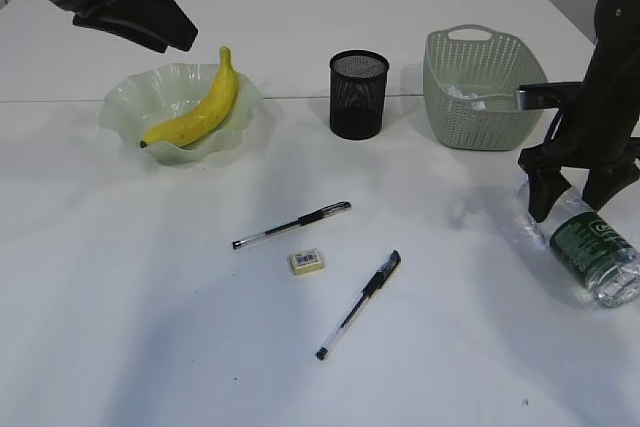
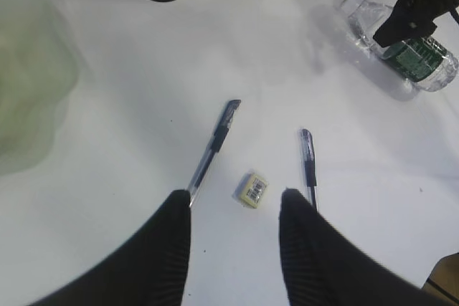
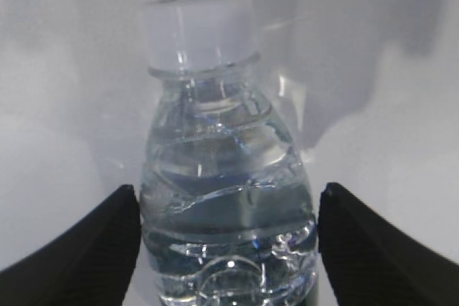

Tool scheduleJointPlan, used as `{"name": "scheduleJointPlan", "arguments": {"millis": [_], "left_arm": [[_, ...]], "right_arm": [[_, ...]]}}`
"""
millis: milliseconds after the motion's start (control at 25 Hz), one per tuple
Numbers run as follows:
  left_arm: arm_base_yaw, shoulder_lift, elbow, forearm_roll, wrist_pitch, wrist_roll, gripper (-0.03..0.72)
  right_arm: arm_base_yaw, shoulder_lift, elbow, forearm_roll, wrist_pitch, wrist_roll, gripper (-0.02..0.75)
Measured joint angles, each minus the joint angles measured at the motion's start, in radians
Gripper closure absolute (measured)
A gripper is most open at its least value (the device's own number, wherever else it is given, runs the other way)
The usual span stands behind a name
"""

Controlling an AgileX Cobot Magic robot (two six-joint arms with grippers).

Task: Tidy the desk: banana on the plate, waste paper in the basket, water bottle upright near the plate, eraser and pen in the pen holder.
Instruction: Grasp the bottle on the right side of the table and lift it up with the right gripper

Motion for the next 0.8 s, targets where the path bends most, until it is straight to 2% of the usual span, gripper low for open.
{"name": "scheduleJointPlan", "arguments": {"millis": [600,800], "left_arm": [[0.0,-0.002,0.0,0.002,0.021,0.0,0.402],[0.0,-0.002,0.0,0.004,0.029,0.0,0.402]], "right_arm": [[0.0,0.0,0.002,-0.002,0.0,-0.043,0.168],[0.0,0.0,0.002,-0.006,0.0,-0.045,0.244]]}}
